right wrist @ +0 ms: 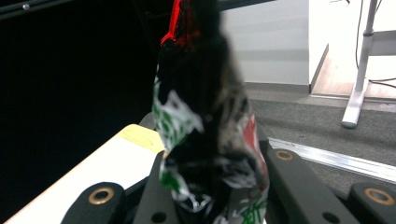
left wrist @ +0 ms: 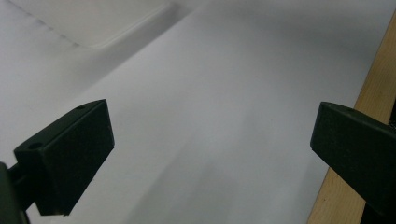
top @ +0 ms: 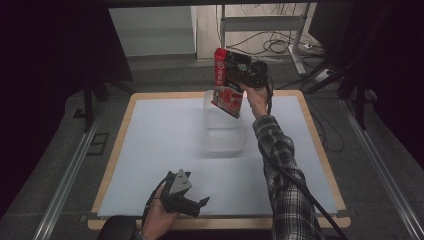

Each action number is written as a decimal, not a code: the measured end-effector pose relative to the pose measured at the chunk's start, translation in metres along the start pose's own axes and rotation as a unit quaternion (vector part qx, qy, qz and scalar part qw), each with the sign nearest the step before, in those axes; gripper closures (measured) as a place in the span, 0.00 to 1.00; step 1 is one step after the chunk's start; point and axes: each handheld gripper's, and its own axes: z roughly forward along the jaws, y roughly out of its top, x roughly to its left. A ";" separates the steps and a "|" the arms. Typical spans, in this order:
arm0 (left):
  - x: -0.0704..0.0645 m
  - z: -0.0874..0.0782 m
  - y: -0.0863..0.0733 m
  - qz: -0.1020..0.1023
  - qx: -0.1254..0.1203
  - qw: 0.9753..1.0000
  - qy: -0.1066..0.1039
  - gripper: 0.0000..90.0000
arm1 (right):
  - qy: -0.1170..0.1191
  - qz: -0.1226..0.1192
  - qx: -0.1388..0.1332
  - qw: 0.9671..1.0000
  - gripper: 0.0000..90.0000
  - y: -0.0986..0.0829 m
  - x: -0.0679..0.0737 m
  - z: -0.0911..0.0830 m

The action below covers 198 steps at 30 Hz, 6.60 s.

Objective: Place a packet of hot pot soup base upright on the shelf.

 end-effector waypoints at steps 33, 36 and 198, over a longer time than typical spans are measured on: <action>-0.002 0.001 0.000 0.001 0.003 1.000 -0.003 0.00 | 0.006 -0.016 0.053 0.998 0.76 -0.042 -0.006 0.008; -0.002 0.001 0.000 -0.003 -0.003 1.000 -0.004 0.00 | 0.004 -0.017 0.057 0.998 0.73 -0.042 -0.007 0.007; 0.007 -0.001 -0.002 -0.036 0.004 0.999 -0.006 0.00 | -0.026 -0.137 0.157 0.978 0.01 -0.160 0.080 -0.238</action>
